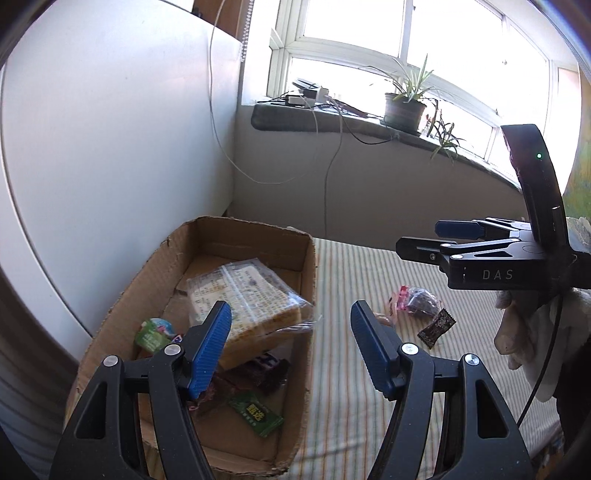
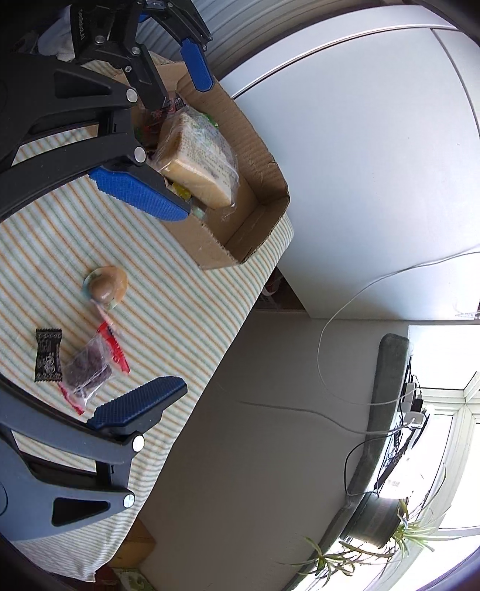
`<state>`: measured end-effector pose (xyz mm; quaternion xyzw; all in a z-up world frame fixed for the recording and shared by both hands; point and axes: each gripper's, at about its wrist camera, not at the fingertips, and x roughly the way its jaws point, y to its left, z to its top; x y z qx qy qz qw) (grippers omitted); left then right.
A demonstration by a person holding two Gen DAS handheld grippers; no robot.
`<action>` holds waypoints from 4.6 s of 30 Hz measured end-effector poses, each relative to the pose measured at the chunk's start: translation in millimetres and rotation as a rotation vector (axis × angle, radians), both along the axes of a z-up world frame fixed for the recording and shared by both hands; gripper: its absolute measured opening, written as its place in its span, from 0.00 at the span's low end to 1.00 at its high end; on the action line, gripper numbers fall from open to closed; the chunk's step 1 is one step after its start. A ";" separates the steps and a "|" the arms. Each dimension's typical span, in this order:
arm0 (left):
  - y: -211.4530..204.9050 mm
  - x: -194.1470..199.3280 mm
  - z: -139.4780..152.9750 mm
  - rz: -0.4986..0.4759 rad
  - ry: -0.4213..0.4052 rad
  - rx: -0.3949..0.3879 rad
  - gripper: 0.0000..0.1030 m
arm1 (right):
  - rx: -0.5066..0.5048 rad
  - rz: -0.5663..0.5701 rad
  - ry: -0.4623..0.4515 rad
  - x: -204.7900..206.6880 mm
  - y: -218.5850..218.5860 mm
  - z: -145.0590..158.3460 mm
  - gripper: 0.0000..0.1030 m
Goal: Organize snacks
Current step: 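Move both tools back toward the jelly cup and pastry bag, then close the right tool on the red-ribboned pastry bag while the left tool closes on the round jelly cup, then carry the jelly cup and pastry bag with both tools over the box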
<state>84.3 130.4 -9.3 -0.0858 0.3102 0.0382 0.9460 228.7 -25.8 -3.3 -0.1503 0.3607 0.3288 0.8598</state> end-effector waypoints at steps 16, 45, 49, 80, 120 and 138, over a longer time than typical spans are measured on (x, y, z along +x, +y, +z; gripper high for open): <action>-62.4 26.3 -16.7 -0.132 0.057 -0.004 0.62 | -0.062 -0.060 0.062 14.2 -69.2 -29.4 0.86; -88.2 90.7 -71.4 -0.182 0.225 -0.016 0.43 | -0.215 0.042 0.135 41.4 -47.7 -84.9 0.80; -89.8 99.5 -77.4 -0.188 0.241 -0.014 0.43 | -0.222 0.038 0.146 46.2 -45.4 -90.1 0.78; -95.0 91.3 -81.8 -0.239 0.240 -0.003 0.43 | -0.217 -0.021 0.174 60.3 -64.2 -98.9 0.39; -57.9 0.3 -15.8 -0.189 0.047 -0.025 0.25 | -0.148 -0.021 0.027 7.3 -39.5 -17.6 0.36; 35.6 -20.6 -3.8 0.003 0.001 -0.021 0.25 | -0.151 0.110 -0.001 -17.8 57.7 -6.9 0.36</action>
